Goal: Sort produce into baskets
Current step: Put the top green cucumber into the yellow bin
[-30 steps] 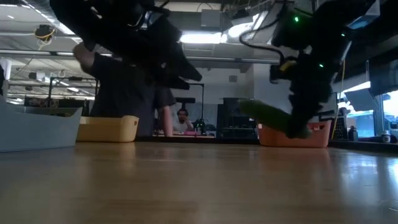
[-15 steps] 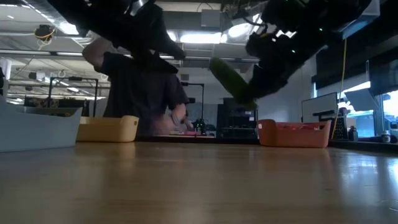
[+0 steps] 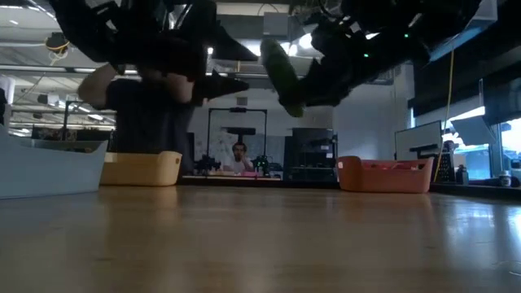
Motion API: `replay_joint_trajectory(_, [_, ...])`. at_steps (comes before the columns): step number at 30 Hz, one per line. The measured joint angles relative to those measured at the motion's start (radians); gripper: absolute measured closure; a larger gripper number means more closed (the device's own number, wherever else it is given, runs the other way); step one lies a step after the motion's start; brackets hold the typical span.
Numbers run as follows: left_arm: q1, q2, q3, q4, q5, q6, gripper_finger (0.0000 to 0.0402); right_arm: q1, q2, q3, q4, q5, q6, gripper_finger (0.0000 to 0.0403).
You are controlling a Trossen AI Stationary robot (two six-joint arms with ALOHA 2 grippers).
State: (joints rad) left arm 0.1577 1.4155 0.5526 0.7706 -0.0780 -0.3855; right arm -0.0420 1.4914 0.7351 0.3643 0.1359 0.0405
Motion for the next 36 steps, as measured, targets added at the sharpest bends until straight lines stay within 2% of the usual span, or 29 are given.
replay_joint_trajectory(2, [-0.004, 0.032, 0.003, 0.096, 0.0, -0.013, 0.0064, 0.0, 0.019, 0.0, 0.02, -0.001, -0.007, 0.029])
replay_joint_trajectory(5, [0.0, 0.036, 0.004, 0.156, -0.002, -0.04, 0.0064, 0.003, 0.034, -0.001, 0.037, -0.005, -0.035, 0.029])
replay_joint_trajectory(20, [-0.014, 0.037, 0.005, 0.217, -0.037, 0.005, 0.0064, 0.002, 0.046, -0.001, 0.141, -0.101, -0.022, 0.029])
replay_joint_trajectory(25, [-0.036, 0.037, 0.012, 0.229, -0.063, 0.014, 0.0064, 0.002, 0.046, -0.001, 0.148, -0.168, -0.04, 0.029])
replay_joint_trajectory(32, [-0.073, 0.116, 0.084, 0.266, -0.06, 0.059, 0.0066, 0.003, 0.058, 0.001, 0.171, -0.178, -0.038, 0.029])
replay_joint_trajectory(36, [-0.073, 0.144, 0.094, 0.26, -0.061, 0.054, 0.0087, 0.003, 0.058, 0.0, 0.167, -0.177, -0.028, 0.029])
